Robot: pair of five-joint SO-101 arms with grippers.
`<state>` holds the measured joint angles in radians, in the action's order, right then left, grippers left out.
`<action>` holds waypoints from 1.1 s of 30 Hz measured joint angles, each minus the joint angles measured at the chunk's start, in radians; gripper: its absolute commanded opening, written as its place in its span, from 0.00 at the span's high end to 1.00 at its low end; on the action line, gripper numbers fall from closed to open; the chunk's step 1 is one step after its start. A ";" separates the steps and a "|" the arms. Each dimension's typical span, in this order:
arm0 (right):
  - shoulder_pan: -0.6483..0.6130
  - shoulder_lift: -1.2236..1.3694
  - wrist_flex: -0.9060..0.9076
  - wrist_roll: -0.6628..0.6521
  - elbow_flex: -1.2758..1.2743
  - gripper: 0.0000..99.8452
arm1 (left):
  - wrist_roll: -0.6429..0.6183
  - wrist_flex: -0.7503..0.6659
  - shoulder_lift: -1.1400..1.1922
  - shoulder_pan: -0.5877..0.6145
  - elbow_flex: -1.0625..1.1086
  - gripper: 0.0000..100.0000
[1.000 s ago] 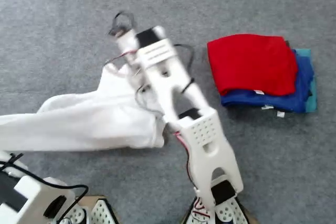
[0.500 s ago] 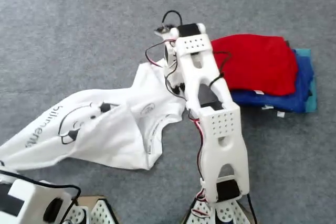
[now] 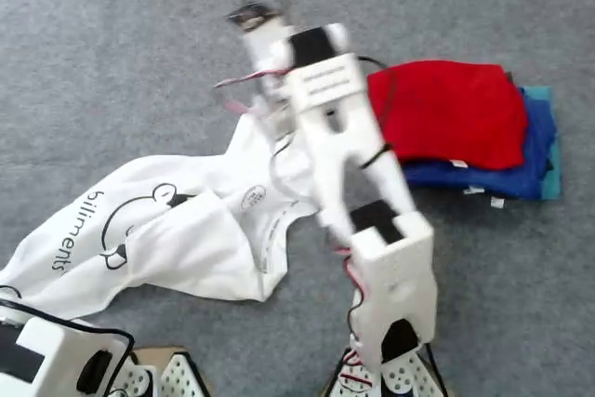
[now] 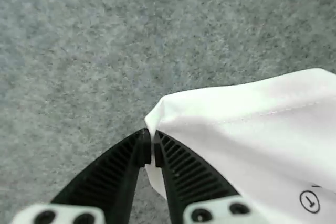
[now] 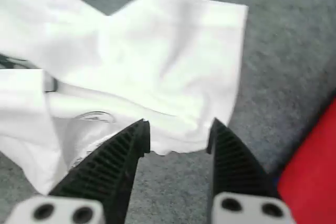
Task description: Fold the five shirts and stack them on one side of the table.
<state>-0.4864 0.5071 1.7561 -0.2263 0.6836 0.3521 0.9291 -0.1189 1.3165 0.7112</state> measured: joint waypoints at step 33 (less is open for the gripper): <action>-0.322 0.391 -0.002 0.164 0.221 0.76 | -0.064 -0.109 -0.009 -0.008 0.071 0.97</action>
<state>-0.8086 0.8984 1.7545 -0.0621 0.9045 0.2877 0.8201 -0.1281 1.3088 0.7818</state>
